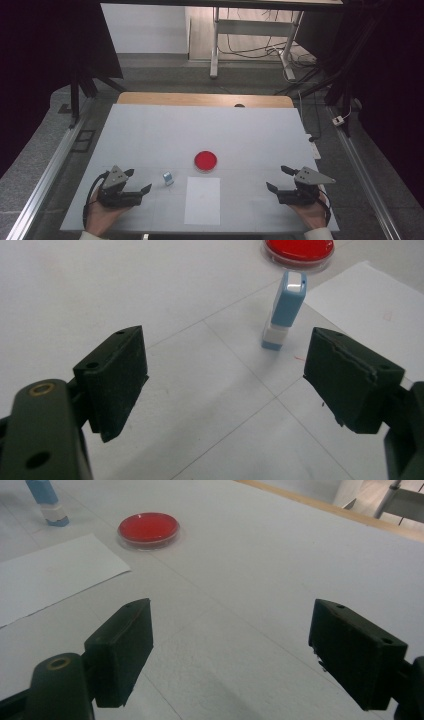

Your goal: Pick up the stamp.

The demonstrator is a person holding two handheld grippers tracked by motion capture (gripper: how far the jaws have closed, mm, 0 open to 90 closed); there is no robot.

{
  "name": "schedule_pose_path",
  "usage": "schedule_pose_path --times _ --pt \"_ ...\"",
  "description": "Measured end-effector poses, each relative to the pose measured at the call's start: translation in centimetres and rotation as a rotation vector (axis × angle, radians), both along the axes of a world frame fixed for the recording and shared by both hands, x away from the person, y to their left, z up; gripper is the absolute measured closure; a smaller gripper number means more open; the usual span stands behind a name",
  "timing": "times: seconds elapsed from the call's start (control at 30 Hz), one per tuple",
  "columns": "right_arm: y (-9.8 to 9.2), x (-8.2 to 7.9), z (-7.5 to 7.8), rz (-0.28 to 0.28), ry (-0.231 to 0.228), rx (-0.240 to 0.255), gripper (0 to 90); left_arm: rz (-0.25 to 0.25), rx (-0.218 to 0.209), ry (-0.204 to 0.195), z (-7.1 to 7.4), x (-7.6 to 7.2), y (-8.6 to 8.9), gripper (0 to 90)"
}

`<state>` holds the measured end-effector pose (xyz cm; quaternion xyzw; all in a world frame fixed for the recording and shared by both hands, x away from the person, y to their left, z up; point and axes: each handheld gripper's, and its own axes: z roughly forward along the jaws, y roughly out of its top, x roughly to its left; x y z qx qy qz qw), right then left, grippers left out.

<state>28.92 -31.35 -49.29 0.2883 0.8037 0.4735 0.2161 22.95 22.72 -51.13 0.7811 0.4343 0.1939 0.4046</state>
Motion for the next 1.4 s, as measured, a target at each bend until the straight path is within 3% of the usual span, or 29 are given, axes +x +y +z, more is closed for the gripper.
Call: schedule_pose_path --times 0.2,0.37,0.63,1.1,1.17,1.4 --pt "0.5 0.3 -0.1 0.008 0.014 -0.023 18.2 -0.007 0.013 0.013 -0.5 -0.1 0.2 17.1" --pt "1.1 0.1 -0.2 -0.010 0.028 -0.028 19.9 -0.013 -0.013 0.005 -0.4 -0.1 0.5 17.2" --pt "0.9 0.3 -0.2 -0.033 0.045 0.003 21.7 -0.020 -0.021 0.006 -0.4 -0.1 0.5 16.9" --pt "1.0 0.2 -0.5 -0.027 0.030 -0.007 23.5 -0.015 -0.012 -0.009 0.1 -0.2 0.0 16.8" --pt "0.9 0.1 -0.4 -0.026 0.029 -0.003 23.5 -0.006 -0.011 -0.029 0.5 -0.4 0.0 17.7" --pt "0.8 -0.1 -0.3 -0.035 0.024 -0.004 23.7 -0.018 -0.001 -0.041 1.3 -0.6 -0.2 18.0"
